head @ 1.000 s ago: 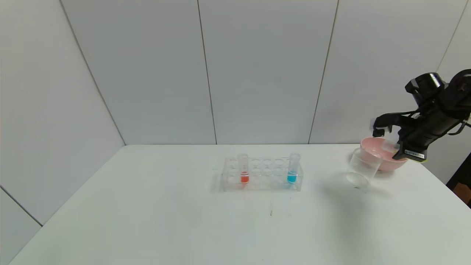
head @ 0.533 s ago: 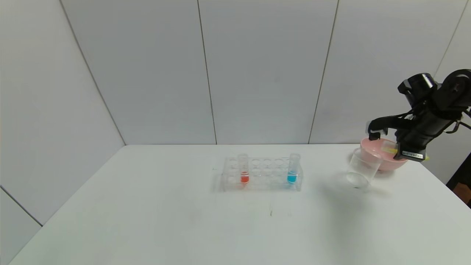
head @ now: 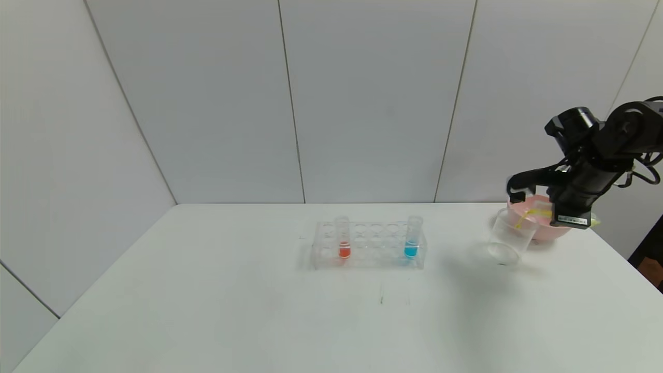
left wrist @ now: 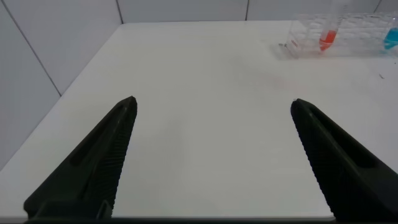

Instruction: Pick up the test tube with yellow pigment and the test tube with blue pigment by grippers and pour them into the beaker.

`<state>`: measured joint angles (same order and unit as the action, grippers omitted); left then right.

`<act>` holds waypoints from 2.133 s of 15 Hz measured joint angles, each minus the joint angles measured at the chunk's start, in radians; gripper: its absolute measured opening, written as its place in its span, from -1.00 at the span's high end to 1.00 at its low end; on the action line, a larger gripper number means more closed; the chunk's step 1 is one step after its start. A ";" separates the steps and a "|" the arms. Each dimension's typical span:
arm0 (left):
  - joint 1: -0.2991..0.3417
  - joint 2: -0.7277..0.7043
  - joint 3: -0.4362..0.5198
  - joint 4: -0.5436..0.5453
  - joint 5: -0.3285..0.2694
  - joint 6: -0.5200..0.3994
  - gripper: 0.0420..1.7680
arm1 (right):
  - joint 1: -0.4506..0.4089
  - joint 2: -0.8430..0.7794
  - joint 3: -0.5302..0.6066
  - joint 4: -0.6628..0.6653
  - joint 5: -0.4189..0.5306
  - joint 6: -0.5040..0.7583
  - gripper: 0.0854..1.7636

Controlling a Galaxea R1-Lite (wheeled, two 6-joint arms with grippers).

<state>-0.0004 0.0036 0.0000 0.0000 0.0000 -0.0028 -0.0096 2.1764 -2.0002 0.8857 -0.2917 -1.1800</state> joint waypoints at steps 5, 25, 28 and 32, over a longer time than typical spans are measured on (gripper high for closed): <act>0.000 0.000 0.000 0.000 0.000 0.000 -1.00 | 0.022 0.016 0.000 -0.010 -0.069 -0.006 0.47; 0.000 0.000 0.000 0.000 0.000 0.000 -1.00 | 0.082 0.005 0.000 -0.007 -0.317 -0.083 0.47; 0.000 0.000 0.000 0.000 0.000 0.000 -1.00 | 0.080 0.001 0.000 -0.010 -0.306 -0.081 0.47; 0.000 0.000 0.000 0.000 0.000 0.000 -1.00 | 0.040 -0.020 0.000 -0.061 0.004 -0.076 0.47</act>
<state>-0.0004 0.0036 0.0000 0.0000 0.0000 -0.0028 0.0306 2.1566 -2.0002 0.8249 -0.2881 -1.2557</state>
